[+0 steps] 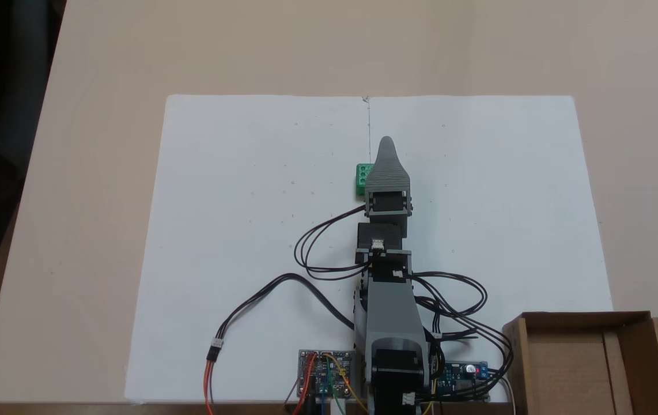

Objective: Grasp a green dice and put it in the bin.

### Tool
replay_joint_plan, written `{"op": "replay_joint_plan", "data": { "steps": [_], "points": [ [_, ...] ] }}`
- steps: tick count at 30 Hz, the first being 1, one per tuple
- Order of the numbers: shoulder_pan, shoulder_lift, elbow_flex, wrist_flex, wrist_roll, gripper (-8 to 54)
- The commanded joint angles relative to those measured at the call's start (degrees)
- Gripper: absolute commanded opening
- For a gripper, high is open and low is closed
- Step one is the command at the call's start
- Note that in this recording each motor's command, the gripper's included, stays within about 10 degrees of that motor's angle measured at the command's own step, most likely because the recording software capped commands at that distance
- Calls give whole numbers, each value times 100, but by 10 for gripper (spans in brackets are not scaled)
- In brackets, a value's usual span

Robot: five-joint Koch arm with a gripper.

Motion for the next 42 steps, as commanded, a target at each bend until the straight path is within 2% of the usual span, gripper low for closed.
{"op": "replay_joint_plan", "data": {
  "steps": [1,31,32,33,36,37,42],
  "points": [
    [-9,615,1000,-1000,404,447],
    [-378,633,1000,-1000,404,443],
    [-396,650,1000,-1000,334,438],
    [-396,659,1000,-991,-290,422],
    [-360,650,976,-1000,-369,422],
    [-352,650,-185,-1000,-369,425],
    [-272,642,-1688,-132,-360,426]
  ]
}}
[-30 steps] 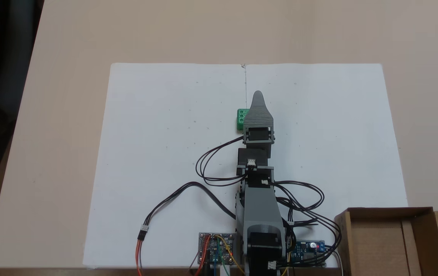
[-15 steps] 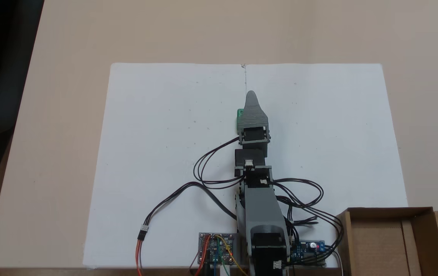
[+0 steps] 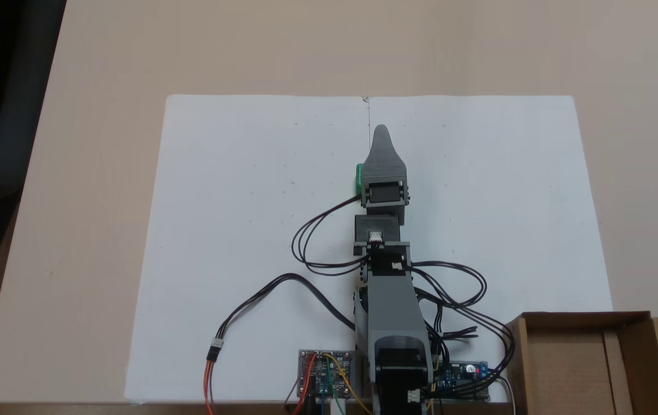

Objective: Grasp a green dice and put it in the bin.

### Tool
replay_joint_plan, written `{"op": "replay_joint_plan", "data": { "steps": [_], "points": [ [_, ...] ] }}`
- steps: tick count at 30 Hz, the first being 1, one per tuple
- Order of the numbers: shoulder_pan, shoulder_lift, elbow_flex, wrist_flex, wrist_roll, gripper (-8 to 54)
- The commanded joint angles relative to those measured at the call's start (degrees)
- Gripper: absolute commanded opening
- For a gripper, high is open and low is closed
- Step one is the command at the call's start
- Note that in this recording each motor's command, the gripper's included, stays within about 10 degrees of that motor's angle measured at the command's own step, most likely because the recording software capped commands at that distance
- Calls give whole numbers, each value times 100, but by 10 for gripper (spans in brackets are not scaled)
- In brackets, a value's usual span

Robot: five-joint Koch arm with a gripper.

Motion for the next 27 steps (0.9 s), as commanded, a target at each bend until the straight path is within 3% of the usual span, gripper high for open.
{"op": "replay_joint_plan", "data": {
  "steps": [1,12,23,27],
  "points": [
    [35,633,-835,237,-396,426],
    [88,369,-2479,1942,-378,391],
    [35,-563,-4500,4315,-369,390],
    [35,-1134,-5816,6504,-352,395]
  ]
}}
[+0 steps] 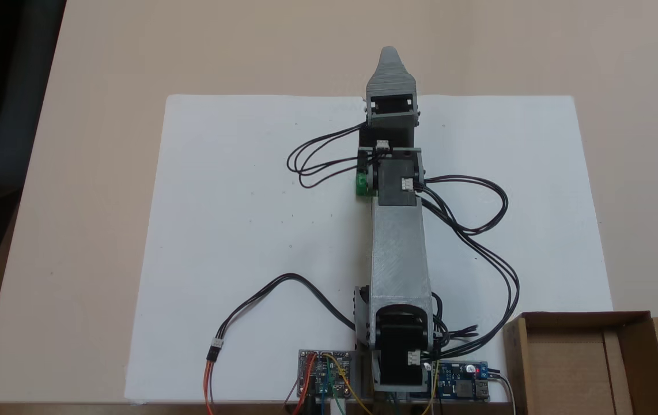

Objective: Grasp a green dice and put it in the bin.

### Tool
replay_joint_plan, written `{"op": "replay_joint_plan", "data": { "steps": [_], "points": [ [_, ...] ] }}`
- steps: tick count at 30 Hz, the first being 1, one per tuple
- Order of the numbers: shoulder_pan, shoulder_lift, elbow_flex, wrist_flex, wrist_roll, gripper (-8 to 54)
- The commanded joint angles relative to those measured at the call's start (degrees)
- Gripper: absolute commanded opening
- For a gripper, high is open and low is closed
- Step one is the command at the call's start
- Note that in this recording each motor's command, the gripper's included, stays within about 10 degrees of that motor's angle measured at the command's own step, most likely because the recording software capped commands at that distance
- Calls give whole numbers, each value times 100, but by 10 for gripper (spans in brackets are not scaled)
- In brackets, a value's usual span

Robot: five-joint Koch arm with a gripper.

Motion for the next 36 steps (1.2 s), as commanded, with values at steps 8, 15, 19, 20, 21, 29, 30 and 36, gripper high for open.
{"op": "replay_joint_plan", "data": {
  "steps": [8,15,19,20,21,29,30,36],
  "points": [
    [88,-352,-2872,3777,229,439],
    [123,-844,-3270,5939,422,439],
    [141,-923,-2971,7126,791,439],
    [141,-932,-2909,7398,844,439],
    [141,-949,-2892,7636,844,439],
    [202,-1239,-2883,7857,888,440],
    [202,-1239,-2856,7796,888,440],
    [185,-1239,-2145,6891,888,439]
  ]
}}
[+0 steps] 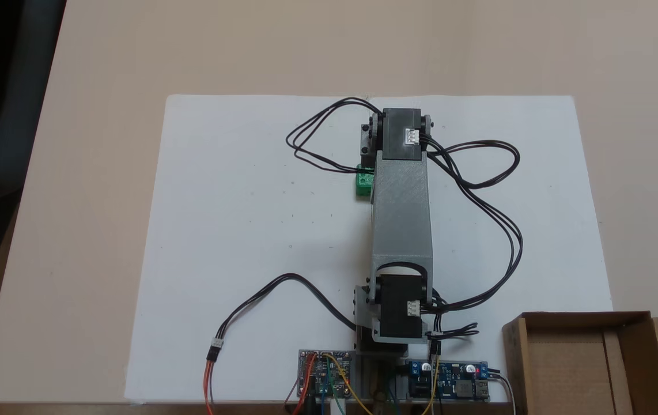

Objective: Grasp a green dice and put it in the bin.

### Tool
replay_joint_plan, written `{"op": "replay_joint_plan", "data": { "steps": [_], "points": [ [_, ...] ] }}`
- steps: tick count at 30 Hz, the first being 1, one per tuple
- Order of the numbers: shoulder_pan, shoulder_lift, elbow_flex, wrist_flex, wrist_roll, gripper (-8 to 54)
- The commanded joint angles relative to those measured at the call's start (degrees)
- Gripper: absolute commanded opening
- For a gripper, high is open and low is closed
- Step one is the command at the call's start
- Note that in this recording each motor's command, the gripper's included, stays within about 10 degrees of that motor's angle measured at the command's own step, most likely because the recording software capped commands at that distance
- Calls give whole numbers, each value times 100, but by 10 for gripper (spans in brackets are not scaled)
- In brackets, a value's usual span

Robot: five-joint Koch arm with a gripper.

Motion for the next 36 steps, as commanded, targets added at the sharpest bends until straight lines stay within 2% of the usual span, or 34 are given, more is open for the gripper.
{"op": "replay_joint_plan", "data": {
  "steps": [1,12,36],
  "points": [
    [88,88,-18,-316,360,439],
    [62,62,264,-923,369,440],
    [-413,-923,545,-1749,835,439]
  ]
}}
